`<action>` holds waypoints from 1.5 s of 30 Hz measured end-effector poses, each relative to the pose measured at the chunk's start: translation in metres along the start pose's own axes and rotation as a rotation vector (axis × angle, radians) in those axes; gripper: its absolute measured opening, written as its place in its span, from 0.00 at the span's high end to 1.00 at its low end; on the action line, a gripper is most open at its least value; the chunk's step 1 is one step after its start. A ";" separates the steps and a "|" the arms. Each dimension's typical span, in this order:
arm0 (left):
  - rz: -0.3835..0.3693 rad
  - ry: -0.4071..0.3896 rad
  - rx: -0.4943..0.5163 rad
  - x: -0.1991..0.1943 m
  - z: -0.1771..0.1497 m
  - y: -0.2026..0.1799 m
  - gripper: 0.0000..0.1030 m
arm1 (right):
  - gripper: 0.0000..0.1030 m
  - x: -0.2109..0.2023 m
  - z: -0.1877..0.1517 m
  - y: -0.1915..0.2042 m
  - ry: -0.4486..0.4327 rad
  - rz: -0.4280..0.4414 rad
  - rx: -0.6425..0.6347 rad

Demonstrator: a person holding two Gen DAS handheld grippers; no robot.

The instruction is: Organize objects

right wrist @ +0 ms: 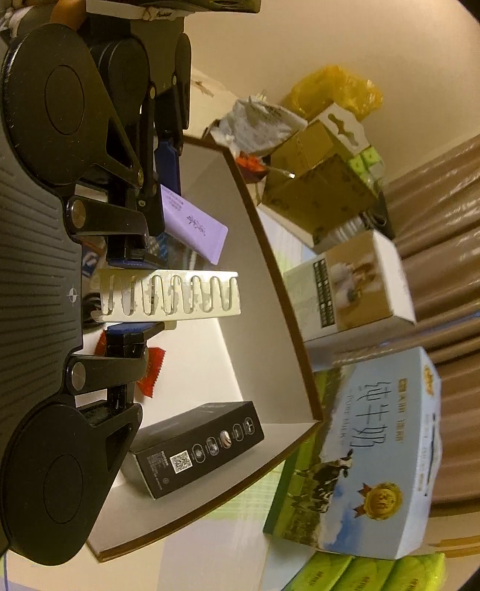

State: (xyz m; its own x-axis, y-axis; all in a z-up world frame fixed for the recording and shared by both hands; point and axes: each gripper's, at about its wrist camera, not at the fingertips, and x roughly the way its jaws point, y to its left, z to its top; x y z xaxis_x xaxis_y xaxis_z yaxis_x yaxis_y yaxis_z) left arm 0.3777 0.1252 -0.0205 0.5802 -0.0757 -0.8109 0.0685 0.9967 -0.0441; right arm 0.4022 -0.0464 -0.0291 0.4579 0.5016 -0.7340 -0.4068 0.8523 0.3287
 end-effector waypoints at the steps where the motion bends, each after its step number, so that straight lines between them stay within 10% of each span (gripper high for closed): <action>1: 0.001 0.008 0.001 0.005 0.001 0.001 0.73 | 0.76 0.004 0.001 -0.002 0.006 -0.004 0.006; 18: -0.024 0.095 -0.040 0.074 0.020 0.019 0.72 | 0.76 0.049 0.016 -0.024 0.061 -0.048 0.059; 45: 0.014 0.094 -0.042 0.068 0.015 0.040 0.34 | 0.65 0.053 0.021 -0.017 0.027 -0.048 0.019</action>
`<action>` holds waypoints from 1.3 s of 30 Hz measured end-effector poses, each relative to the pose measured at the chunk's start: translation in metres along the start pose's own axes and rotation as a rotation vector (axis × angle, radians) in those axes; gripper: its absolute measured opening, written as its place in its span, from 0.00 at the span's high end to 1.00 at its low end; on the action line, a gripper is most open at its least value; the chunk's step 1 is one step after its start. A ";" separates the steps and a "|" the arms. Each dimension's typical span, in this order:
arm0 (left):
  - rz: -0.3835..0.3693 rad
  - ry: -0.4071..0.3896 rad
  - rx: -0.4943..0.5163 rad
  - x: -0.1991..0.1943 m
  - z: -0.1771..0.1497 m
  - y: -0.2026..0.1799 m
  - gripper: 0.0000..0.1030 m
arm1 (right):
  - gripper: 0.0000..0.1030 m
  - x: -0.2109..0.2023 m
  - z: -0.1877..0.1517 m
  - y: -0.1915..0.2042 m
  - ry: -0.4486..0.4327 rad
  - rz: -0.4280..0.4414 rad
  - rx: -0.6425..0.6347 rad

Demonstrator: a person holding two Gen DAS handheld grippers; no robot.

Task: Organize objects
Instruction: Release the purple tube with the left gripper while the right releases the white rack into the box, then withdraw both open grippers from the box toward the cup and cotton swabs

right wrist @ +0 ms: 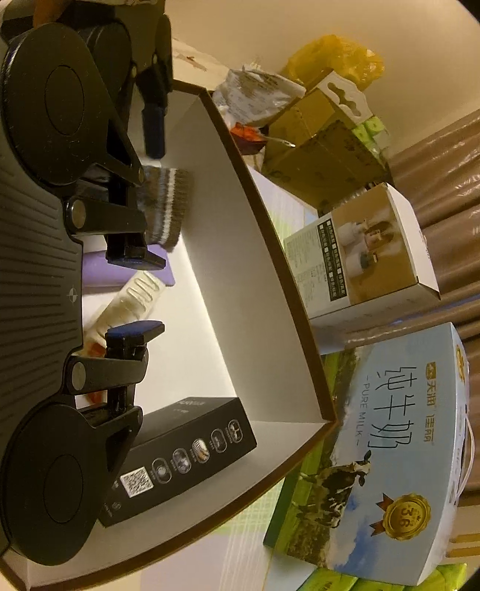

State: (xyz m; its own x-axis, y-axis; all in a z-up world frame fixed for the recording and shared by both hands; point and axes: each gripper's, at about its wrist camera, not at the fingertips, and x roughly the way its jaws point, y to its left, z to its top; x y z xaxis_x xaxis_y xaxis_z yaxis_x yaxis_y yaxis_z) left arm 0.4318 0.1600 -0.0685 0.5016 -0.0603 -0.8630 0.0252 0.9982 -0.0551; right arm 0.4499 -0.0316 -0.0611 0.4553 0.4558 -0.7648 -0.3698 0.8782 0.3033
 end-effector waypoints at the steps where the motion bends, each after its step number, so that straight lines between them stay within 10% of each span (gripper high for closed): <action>1: 0.002 -0.003 0.001 -0.002 -0.001 0.000 0.29 | 0.55 -0.002 -0.001 0.001 0.002 -0.001 -0.011; 19: 0.016 -0.058 0.016 -0.053 -0.021 -0.004 0.13 | 0.08 -0.059 -0.031 0.008 -0.062 -0.031 -0.116; 39: 0.006 -0.138 -0.022 -0.125 -0.065 -0.026 0.11 | 0.02 -0.126 -0.070 0.017 -0.140 -0.018 -0.052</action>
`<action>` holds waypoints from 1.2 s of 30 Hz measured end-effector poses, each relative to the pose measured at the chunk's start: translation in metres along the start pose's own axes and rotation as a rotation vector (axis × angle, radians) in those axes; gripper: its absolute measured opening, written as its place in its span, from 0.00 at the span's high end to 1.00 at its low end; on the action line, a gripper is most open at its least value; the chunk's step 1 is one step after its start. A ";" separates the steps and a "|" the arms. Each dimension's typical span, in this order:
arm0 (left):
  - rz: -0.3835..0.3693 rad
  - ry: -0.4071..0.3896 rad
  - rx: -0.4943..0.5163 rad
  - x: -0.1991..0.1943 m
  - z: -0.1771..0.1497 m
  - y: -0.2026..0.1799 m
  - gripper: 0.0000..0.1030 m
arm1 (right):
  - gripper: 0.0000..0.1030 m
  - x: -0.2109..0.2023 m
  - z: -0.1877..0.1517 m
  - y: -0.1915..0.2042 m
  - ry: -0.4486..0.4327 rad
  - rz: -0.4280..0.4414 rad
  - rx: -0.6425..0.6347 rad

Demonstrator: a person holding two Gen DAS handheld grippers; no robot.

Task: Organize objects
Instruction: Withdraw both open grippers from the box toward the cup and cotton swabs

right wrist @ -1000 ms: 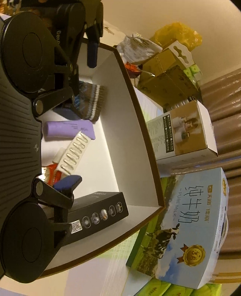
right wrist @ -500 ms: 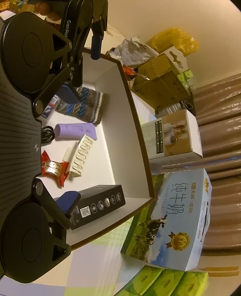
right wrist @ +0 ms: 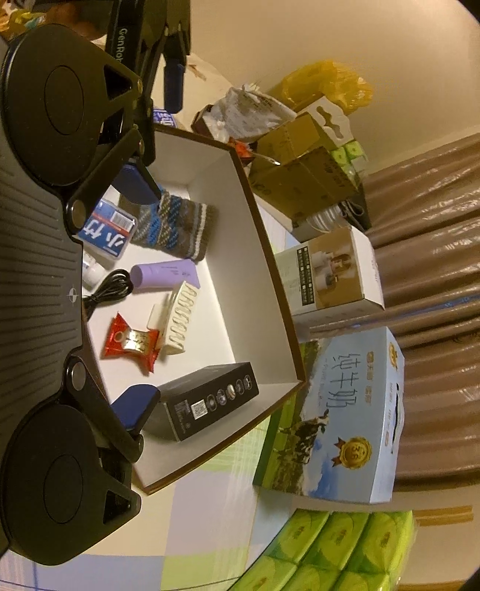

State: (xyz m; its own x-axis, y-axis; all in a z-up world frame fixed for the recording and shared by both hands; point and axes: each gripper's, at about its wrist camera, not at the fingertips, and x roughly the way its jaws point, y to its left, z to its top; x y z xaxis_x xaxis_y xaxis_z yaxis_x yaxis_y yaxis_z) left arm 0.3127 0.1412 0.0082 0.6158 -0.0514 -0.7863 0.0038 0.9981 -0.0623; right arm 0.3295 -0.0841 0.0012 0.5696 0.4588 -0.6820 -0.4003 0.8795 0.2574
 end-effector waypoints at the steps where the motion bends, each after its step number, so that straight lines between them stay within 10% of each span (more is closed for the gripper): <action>1: 0.003 -0.003 -0.001 -0.004 -0.002 -0.001 0.11 | 0.02 -0.003 -0.002 0.000 -0.002 -0.001 0.003; 36: -0.012 0.026 0.003 -0.082 -0.102 -0.056 0.07 | 0.02 -0.102 -0.101 0.009 0.020 0.011 0.013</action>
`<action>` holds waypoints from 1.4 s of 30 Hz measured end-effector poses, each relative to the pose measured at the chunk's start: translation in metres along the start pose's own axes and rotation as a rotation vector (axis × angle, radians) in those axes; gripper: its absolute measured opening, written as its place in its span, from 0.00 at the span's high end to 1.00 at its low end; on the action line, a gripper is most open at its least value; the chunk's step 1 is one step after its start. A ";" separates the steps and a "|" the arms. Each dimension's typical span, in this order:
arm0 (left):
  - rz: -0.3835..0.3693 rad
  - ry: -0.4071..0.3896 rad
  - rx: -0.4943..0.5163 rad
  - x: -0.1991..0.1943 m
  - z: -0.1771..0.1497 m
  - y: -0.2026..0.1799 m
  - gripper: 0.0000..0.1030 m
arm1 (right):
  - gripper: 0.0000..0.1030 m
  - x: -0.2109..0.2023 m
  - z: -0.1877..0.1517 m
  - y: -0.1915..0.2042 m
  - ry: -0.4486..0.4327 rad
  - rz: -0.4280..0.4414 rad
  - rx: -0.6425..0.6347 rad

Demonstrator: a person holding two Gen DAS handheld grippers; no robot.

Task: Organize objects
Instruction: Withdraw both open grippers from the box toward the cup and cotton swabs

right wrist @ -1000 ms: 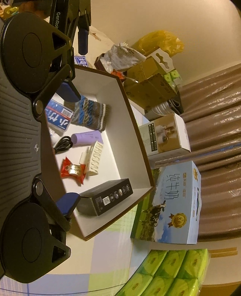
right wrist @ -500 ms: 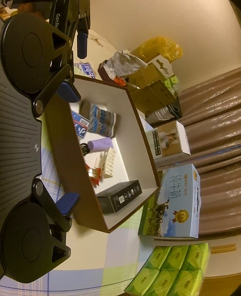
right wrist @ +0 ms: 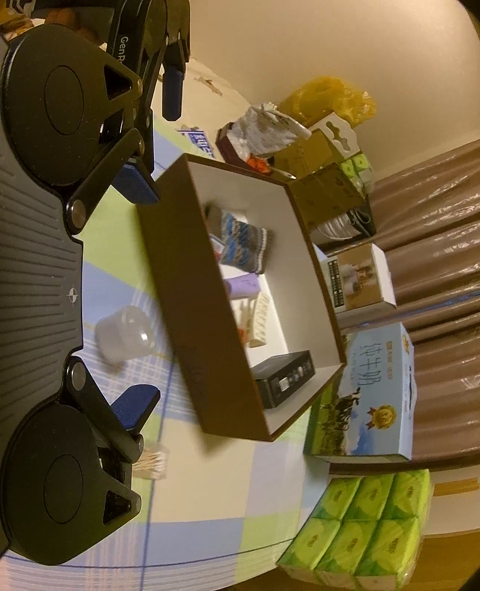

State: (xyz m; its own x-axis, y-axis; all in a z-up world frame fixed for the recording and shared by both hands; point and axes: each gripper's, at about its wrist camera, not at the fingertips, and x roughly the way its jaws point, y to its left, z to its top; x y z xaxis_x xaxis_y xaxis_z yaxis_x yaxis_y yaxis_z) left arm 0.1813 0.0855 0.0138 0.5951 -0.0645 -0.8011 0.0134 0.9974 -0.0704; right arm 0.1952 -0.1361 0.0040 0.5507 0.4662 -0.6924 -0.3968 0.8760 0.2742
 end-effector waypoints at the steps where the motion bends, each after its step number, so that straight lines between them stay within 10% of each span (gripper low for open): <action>1: 0.000 0.004 0.001 0.000 -0.003 -0.002 0.07 | 0.02 -0.002 -0.003 -0.001 0.003 -0.001 0.001; 42: -0.039 0.128 0.072 0.031 -0.067 -0.065 0.07 | 0.02 -0.021 -0.079 -0.059 0.155 -0.126 0.098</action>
State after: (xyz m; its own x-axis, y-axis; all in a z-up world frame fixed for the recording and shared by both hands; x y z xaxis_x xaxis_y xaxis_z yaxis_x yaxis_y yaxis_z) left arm 0.1452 0.0169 -0.0467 0.4858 -0.1020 -0.8681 0.0947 0.9935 -0.0637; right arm 0.1492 -0.2078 -0.0501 0.4690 0.3343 -0.8175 -0.2544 0.9375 0.2374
